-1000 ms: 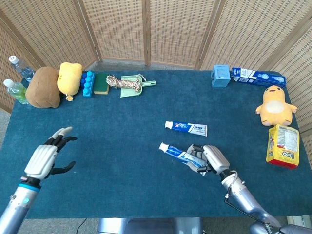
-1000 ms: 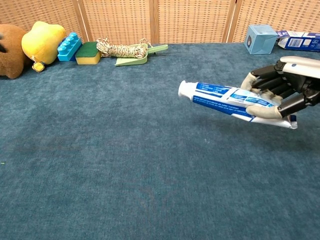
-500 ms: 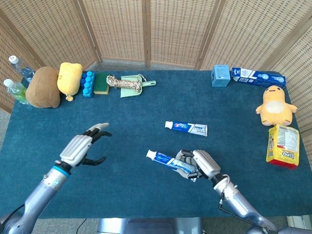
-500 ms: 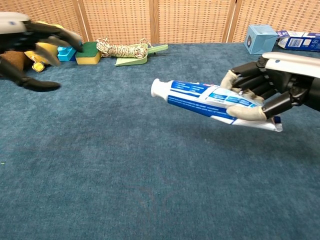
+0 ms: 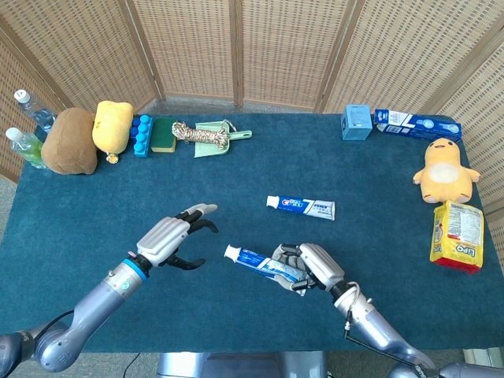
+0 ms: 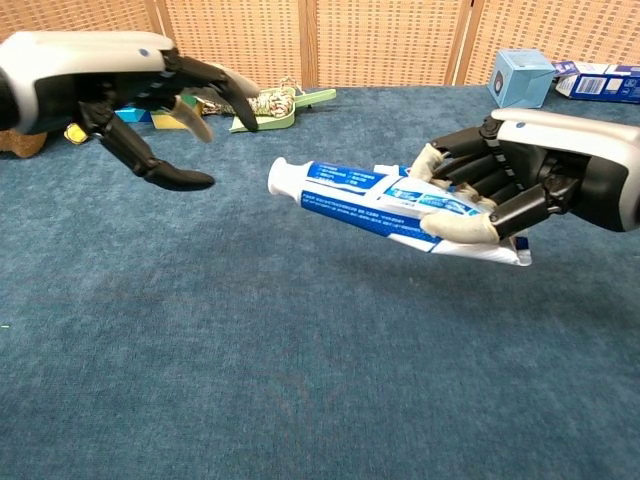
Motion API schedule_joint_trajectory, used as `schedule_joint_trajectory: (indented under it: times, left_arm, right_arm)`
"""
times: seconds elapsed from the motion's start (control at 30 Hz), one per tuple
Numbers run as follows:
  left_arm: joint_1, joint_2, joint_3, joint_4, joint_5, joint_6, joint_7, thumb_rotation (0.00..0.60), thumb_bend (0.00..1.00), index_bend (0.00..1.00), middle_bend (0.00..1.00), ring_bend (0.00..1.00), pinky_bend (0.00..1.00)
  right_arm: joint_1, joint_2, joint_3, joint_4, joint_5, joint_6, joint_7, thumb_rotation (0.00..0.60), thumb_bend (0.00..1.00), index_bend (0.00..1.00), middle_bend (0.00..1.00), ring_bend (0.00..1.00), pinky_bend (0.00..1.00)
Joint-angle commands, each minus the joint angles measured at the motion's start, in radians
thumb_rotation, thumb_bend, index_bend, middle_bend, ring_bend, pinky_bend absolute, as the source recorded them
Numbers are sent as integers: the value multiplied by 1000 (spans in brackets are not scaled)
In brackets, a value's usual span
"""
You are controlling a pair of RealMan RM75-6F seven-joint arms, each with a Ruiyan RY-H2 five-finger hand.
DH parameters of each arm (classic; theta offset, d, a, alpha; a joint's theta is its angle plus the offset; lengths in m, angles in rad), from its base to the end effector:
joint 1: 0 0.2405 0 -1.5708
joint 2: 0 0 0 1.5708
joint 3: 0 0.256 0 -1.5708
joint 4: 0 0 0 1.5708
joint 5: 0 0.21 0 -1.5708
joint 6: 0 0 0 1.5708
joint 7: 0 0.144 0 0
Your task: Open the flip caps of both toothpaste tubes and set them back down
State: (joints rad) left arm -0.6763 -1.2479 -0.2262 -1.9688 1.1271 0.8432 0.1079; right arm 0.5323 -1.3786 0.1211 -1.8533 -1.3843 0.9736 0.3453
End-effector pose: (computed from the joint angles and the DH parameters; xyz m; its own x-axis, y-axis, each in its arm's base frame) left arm -0.0987 0.2868 0.0413 0.1498 0.5077 0.8484 0.9260 -0.3729 0.0596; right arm -0.1337 -0.2536 0.0135 -0.2299 -0.5742 0.7858 -0.8985 -0.1852 -0.3981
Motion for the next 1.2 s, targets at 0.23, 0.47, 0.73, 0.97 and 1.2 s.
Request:
schedule_joint_trajectory:
  times: [0.23,0.47,0.73,0.97,1.2]
  left_arm:
    - [-51,-48,14,10,-50,4,41,600,245,309,83,51,199]
    - [-77,-75,21,18,-66,10,55,600,245,330,91,52,201]
    - [-89,-85,30,17,-79,32,65,600,244,392,104,55,207]
    - [-101,-95,34,21,-87,42,68,600,245,393,105,56,208]
    - [-110,-108,40,25,-85,52,65,600,245,402,108,59,211]
  right_arm:
    - [0,-1,-4,-10,0,3,15,600,528,957,738,659,729]
    - [4,-4,-6,-12,-2,2,15,600,527,957,738,658,729]
    - [7,-3,-8,-13,-3,1,25,600,527,957,738,658,729]
    - [8,1,-12,-20,-14,3,37,600,527,957,738,658,730]
    - [11,2,-14,-28,-20,5,39,600,527,957,737,658,730]
